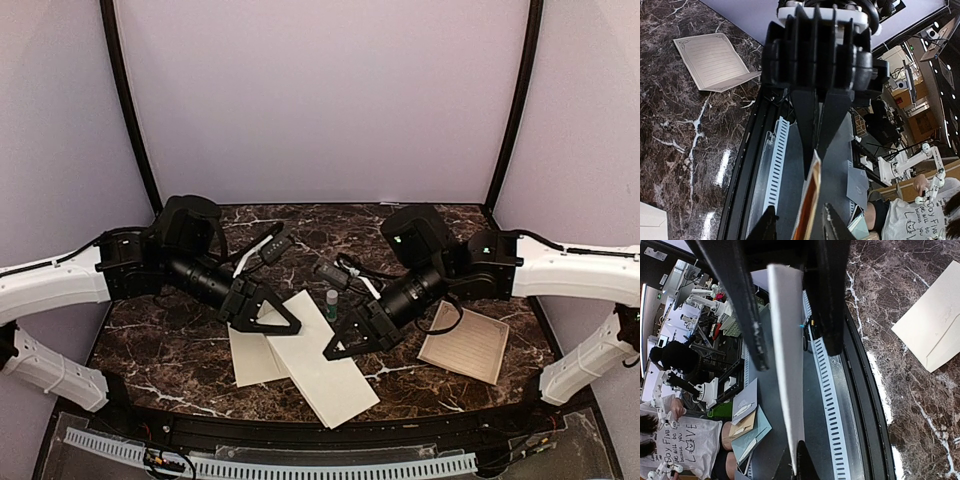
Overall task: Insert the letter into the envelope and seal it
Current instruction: Adjust the letter.
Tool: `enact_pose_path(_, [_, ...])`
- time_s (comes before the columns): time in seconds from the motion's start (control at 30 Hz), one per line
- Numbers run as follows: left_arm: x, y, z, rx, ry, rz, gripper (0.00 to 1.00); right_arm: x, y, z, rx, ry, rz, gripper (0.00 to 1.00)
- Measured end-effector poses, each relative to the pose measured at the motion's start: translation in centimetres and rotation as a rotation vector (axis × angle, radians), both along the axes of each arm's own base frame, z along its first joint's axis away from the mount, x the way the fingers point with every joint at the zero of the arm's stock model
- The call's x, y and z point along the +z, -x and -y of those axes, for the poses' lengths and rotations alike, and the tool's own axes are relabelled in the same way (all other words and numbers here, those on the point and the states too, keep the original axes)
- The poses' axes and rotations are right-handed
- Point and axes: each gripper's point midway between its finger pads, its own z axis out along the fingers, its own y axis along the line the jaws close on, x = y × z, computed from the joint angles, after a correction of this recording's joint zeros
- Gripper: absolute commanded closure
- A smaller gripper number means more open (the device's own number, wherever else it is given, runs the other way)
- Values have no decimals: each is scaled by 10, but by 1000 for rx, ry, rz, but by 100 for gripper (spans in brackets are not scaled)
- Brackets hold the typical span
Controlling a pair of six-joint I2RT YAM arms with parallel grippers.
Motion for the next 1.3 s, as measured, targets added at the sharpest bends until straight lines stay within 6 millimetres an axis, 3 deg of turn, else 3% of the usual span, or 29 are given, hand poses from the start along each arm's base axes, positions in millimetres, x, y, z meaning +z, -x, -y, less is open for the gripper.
enact_pose_path(0.07, [-1,2,0,-9,-5,-4,96,0,0,0,2,0,3,100])
enact_pose_path(0.2, [0,4,0,-19,3,-4,100,-2,-4,2,-20,25,18,52])
enact_pose_path(0.27, [2,3,0,-10,7,1,100,0,-11,2,-54,31,51,32])
enact_pose_path(0.33, [6,-2,0,23,18,19,100,6,-22,4,-113,24,93,20])
enact_pose_path(0.4, [13,-8,-2,76,40,44,100,18,-34,10,-190,-7,114,12])
enact_pose_path(0.57, [47,-33,-14,287,189,122,100,54,-66,42,-478,-224,156,9])
enact_pose_path(0.73, [75,-56,-29,484,377,138,100,41,-79,55,-649,-387,61,9])
enact_pose_path(0.83, [80,-67,-35,564,444,122,100,30,-82,46,-680,-395,20,16])
enact_pose_path(0.93, [85,-72,-37,603,482,101,100,39,-80,37,-676,-436,5,30])
enact_pose_path(1.13, [88,-73,-41,623,526,62,100,67,-82,30,-675,-539,6,66])
enact_pose_path(1.23, [83,-72,-42,626,526,43,100,74,-83,30,-674,-569,17,95])
enact_pose_path(1.27, [81,-72,-43,627,523,35,98,76,-83,30,-674,-578,14,100])
enact_pose_path(1.3, [79,-72,-42,627,520,32,89,78,-83,30,-674,-585,12,100])
